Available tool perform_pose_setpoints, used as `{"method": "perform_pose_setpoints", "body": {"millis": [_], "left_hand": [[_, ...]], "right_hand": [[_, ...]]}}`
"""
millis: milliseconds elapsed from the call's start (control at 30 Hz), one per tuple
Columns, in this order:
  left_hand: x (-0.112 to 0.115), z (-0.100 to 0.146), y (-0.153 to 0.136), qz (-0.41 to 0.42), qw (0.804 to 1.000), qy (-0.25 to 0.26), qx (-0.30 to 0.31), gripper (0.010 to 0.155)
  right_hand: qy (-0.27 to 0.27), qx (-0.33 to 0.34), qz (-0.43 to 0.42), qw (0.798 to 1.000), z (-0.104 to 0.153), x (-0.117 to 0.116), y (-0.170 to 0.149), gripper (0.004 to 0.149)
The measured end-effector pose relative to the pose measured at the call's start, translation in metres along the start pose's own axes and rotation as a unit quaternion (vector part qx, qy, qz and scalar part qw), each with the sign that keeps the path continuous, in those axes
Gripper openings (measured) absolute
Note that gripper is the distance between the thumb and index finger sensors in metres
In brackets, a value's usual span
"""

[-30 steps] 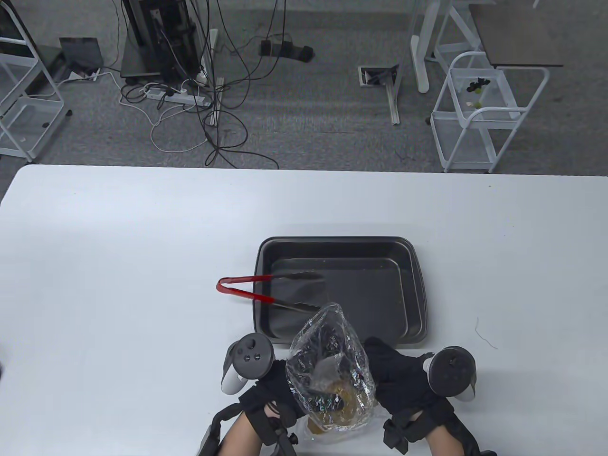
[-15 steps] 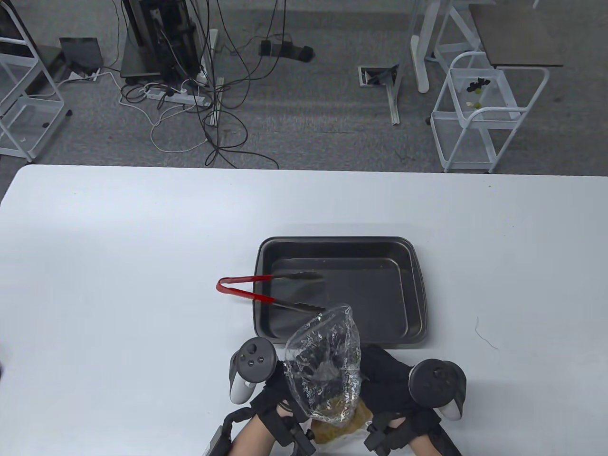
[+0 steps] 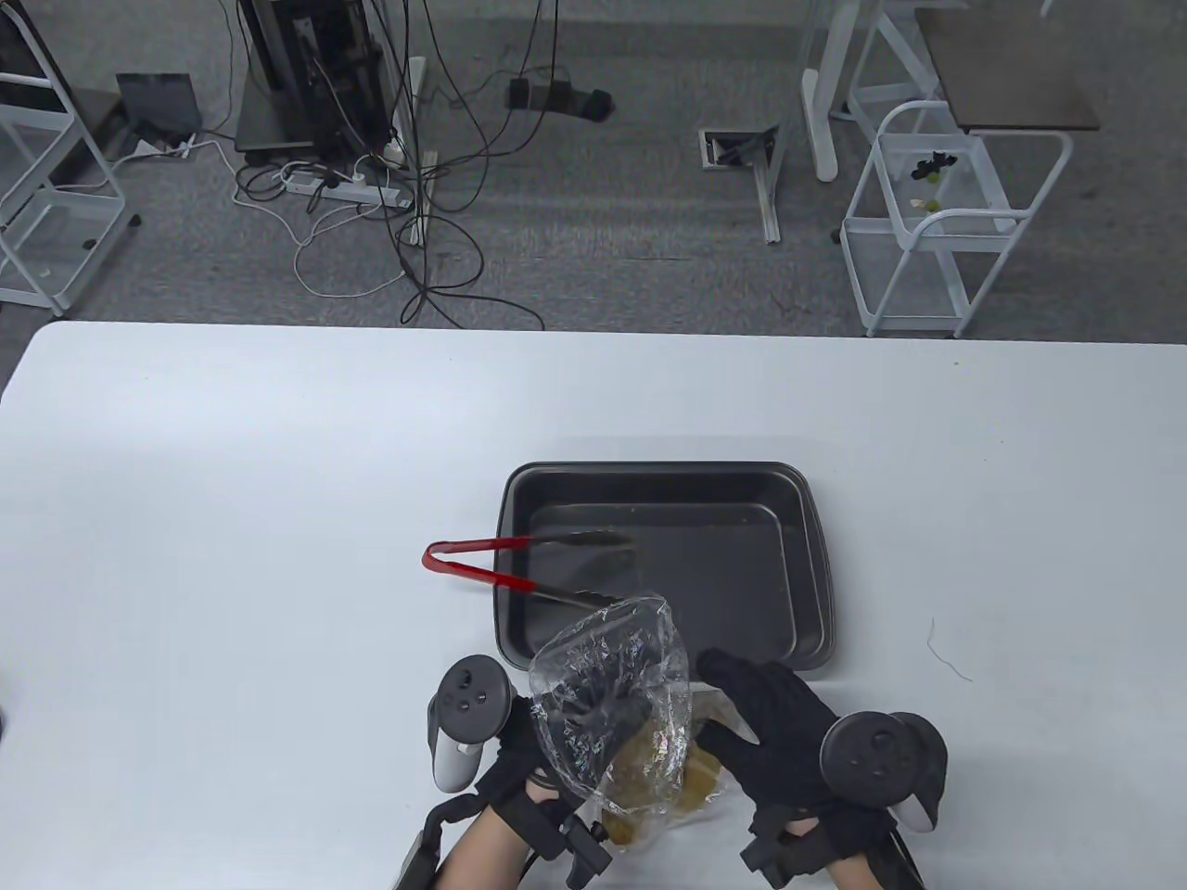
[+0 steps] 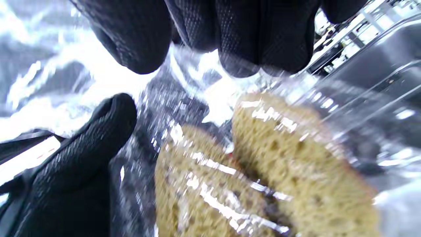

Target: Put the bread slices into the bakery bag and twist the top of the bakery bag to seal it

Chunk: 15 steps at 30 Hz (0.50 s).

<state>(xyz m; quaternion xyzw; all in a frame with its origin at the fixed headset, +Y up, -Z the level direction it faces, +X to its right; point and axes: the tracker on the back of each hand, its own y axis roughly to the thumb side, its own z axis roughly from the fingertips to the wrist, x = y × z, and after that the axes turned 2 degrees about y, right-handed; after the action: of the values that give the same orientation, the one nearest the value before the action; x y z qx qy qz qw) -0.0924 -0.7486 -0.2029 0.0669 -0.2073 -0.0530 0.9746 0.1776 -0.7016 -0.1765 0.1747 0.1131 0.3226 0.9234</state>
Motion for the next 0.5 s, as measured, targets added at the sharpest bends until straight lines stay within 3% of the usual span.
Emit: {"method": "perform_pose_setpoints", "body": {"millis": [167, 367, 500], "left_hand": [[-0.002, 0.000, -0.001, 0.009, 1.000, 0.001, -0.005, 0.050], [0.006, 0.000, 0.002, -0.010, 1.000, -0.004, 0.000, 0.051], [0.013, 0.000, 0.005, -0.029, 0.999, -0.010, 0.011, 0.053]], "right_hand": [[-0.016, 0.007, -0.016, 1.000, 0.000, 0.006, -0.008, 0.052], [-0.029, 0.041, 0.057, 0.997, 0.000, -0.017, 0.008, 0.048], [-0.082, 0.036, 0.059, 0.994, 0.001, -0.030, 0.018, 0.045]]}}
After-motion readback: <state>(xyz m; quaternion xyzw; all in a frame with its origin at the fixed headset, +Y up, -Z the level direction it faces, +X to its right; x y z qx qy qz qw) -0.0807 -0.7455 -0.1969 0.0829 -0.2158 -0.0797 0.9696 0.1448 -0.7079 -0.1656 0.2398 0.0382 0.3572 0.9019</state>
